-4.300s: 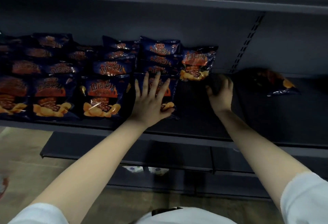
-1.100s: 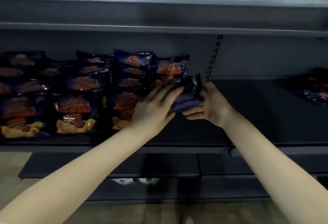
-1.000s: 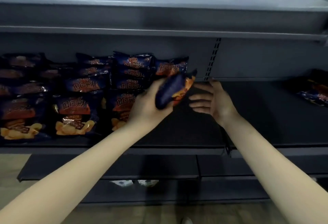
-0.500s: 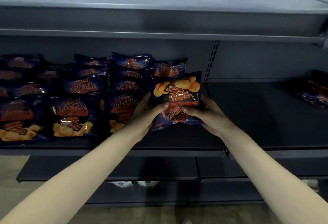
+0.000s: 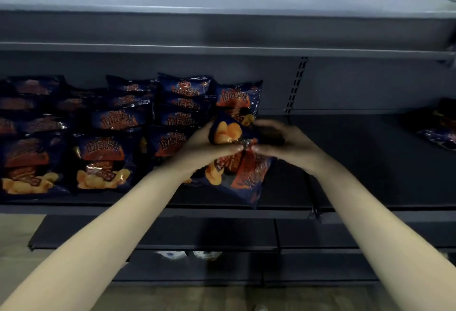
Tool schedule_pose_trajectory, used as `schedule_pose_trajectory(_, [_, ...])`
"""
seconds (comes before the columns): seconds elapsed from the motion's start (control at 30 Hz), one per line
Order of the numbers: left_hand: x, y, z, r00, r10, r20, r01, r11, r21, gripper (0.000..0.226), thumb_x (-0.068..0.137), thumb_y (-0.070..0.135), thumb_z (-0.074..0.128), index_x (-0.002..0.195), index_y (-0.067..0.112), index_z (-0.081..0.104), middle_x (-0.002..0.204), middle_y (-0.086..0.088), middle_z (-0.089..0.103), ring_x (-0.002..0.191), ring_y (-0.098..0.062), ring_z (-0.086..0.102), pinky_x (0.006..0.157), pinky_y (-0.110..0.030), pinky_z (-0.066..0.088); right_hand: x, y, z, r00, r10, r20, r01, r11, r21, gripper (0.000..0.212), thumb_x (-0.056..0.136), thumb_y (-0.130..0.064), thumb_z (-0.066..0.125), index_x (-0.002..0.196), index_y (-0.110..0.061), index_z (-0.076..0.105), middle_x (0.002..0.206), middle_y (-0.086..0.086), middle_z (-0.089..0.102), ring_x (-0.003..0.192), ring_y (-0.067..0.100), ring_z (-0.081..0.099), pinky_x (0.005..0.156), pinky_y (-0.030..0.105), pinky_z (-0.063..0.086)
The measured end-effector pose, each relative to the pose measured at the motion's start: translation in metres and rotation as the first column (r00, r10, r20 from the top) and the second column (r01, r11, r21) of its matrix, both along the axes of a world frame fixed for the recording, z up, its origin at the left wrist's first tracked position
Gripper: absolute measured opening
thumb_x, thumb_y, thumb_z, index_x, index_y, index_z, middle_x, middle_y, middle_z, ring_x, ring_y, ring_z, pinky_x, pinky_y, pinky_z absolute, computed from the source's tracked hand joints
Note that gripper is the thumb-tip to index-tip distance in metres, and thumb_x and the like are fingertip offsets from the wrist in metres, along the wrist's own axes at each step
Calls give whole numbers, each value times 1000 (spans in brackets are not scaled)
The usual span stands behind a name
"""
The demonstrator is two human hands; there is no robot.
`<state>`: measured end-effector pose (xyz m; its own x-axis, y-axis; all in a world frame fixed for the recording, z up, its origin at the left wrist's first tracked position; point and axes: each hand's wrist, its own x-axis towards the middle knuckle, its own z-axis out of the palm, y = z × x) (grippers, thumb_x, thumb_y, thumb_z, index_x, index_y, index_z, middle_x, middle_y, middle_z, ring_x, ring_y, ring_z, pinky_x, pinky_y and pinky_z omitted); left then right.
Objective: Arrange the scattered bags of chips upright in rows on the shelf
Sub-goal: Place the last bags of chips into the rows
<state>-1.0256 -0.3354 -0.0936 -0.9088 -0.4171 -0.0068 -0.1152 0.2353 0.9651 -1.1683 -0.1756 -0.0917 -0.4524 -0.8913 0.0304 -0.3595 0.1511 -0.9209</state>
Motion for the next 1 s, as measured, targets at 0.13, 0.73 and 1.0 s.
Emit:
schedule_pose_trajectory(0.13, [1, 0, -7, 914, 371, -163, -312, 900, 304, 24, 76, 24, 75, 95, 30, 61, 89, 12, 69, 86, -2, 66, 77, -30, 50, 1, 3, -16, 854, -257, 453, 391, 890, -232, 45, 73, -34, 70, 114, -37, 50, 105, -9, 68, 98, 14, 67, 74, 27, 56])
schedule_pose_trajectory(0.73, [-6, 28, -39, 836, 341, -429, -419, 902, -101, 52, 79, 17, 71, 123, 25, 44, 134, 7, 44, 125, -3, 44, 103, -19, 38, -23, -14, -34, 864, -333, 378, 414, 897, -154, 55, 80, 8, 65, 128, -8, 45, 123, 14, 60, 113, 28, 59, 95, 47, 49])
schedule_pose_trajectory(1.0, [-5, 37, -92, 998, -63, 6, 28, 350, -936, 45, 83, 35, 66, 122, 13, 61, 133, -12, 54, 123, -31, 51, 101, -44, 43, -43, -43, -62, 952, -305, 14, 304, 952, 46, 60, 80, -6, 68, 132, -14, 41, 123, 5, 60, 108, 15, 57, 91, 34, 48])
